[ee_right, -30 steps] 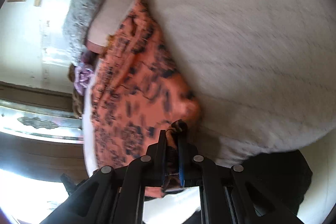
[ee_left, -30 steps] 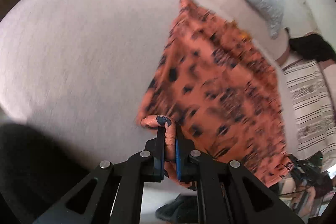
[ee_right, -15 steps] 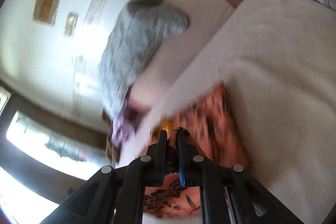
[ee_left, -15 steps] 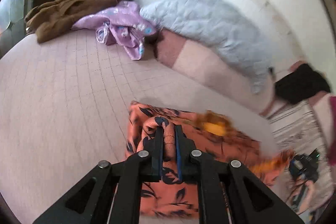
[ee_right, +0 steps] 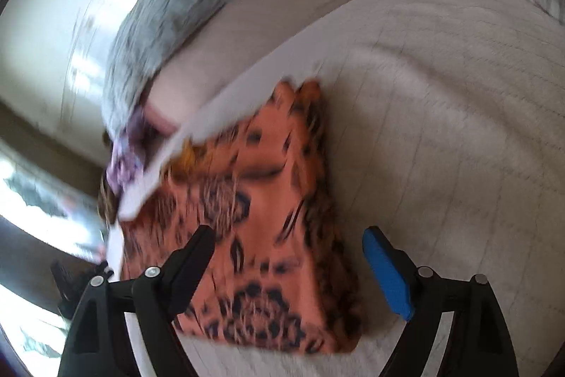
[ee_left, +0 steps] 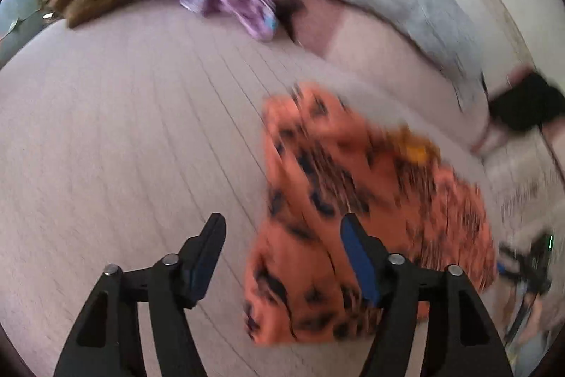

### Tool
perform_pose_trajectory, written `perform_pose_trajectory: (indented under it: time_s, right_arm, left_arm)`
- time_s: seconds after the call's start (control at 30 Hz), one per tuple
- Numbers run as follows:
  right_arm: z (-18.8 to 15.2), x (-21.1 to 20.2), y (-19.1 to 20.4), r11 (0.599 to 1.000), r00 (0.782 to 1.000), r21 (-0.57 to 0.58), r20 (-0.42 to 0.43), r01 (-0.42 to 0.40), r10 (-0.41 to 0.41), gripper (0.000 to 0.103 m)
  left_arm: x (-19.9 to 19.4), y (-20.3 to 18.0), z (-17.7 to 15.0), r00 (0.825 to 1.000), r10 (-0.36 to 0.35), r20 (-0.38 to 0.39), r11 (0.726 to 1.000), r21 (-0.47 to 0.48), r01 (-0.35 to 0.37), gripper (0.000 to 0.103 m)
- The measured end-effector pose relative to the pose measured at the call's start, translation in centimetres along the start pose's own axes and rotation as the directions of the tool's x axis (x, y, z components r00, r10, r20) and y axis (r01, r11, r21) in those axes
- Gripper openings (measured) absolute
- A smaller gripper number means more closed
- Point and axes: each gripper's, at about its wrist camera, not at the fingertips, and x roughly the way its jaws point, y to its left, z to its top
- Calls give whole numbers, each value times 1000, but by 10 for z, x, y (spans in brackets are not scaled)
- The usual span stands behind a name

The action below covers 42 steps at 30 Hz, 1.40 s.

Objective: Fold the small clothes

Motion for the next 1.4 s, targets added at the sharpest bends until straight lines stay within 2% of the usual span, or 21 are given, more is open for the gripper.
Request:
perform_pose_trajectory:
  time_s: [0.07, 0.13, 0.17, 0.2, 0.23, 0.27, 0.37, 0.5, 0.57, 0.67, 0.73, 0.77, 0.8, 0.83, 0.9, 0.93, 1.0, 1.13, 1.2, 1.27, 1.4]
  right_arm:
    - [-16, 11, 8, 998, 999, -59, -48, 21, -24, 81]
    - [-22, 31, 19, 989, 991, -128, -97, 79, -91, 73]
    - [-25, 36, 26, 975, 983, -171, -93, 140, -157, 56]
    - [-26, 38, 28, 970, 977, -177, -100, 169, -189, 38]
    - [-24, 38, 29, 971, 972, -152, -116, 186, -204, 25]
    - [-22, 36, 29, 974, 972, -133, -123, 185, -201, 21]
    - [-16, 18, 45, 971, 973, -129, -91, 200, -212, 18]
    - [-16, -36, 71, 981, 990, -135, -21, 137, -141, 14]
    - [-25, -61, 80, 979, 992, -162, -5, 124, -127, 13]
    - [-52, -95, 70, 987, 996, -132, -8, 90, -92, 13]
    - [-85, -110, 48, 995, 997, -75, -43, 64, -67, 19]
    - [-106, -112, 34, 995, 994, -60, -66, 77, -81, 23]
    - [-130, -110, 15, 995, 991, -47, -97, 85, -89, 26]
    - [-152, -104, -7, 995, 985, -12, -143, 99, -100, 27]
    - [-177, -103, -36, 991, 981, 63, -163, 122, -110, 26]
    - [-182, -114, -43, 993, 992, 92, -108, 73, -63, 26]
    - [-176, -129, -43, 990, 993, 98, -74, 98, -91, 28]
    - [-134, -137, -15, 993, 994, -17, 9, 114, -113, 27]
    - [-108, -125, 1, 990, 993, -81, 37, 112, -110, 28]
    - [-85, -106, 12, 976, 986, -140, 60, 165, -158, 29]
    - [-53, -62, 10, 964, 977, -159, 23, 214, -213, 29]
  left_arm:
    - [21, -11, -9, 998, 21, -66, 999, 31, -19, 70]
    - [33, -25, -11, 992, 118, -54, 989, 99, -112, 68]
    - [37, -32, -9, 987, 152, -57, 982, 122, -144, 53]
    - [37, -37, -5, 987, 143, -76, 984, 122, -133, 25]
    - [36, -40, -1, 988, 118, -97, 989, 102, -108, 18]
    - [31, -42, 5, 987, 117, -108, 991, 80, -109, 18]
    - [-6, -51, 18, 996, 81, -46, 994, 71, -77, 17]
    - [-67, -66, 4, 1000, 19, 21, 995, 93, -21, 17]
    - [-96, -65, -19, 999, -5, 33, 995, 98, 1, 18]
    - [-111, -49, -67, 1000, -21, -1, 997, 73, 21, 21]
    - [-106, -28, -109, 998, -14, -57, 999, 47, 17, 30]
    - [-95, -15, -132, 994, 8, -106, 999, 37, -4, 41]
    - [-84, -1, -153, 987, 31, -157, 999, 20, -28, 38]
    - [-93, 5, -161, 996, -15, -89, 1000, 20, 17, 38]
    - [-105, 5, -158, 997, -9, -71, 1000, 15, 10, 40]
    - [-108, 3, -150, 997, 11, -74, 1000, 10, -11, 42]
    - [-113, -4, -131, 999, 28, -18, 999, 45, -27, 52]
    - [-98, -16, -98, 1000, 21, 14, 993, 112, -22, 57]
    - [-86, -22, -86, 1000, 12, 17, 990, 138, -14, 58]
    - [-72, -24, -70, 1000, 20, 23, 988, 153, -23, 58]
    - [-52, -18, -51, 1000, -1, 13, 992, 122, -1, 58]
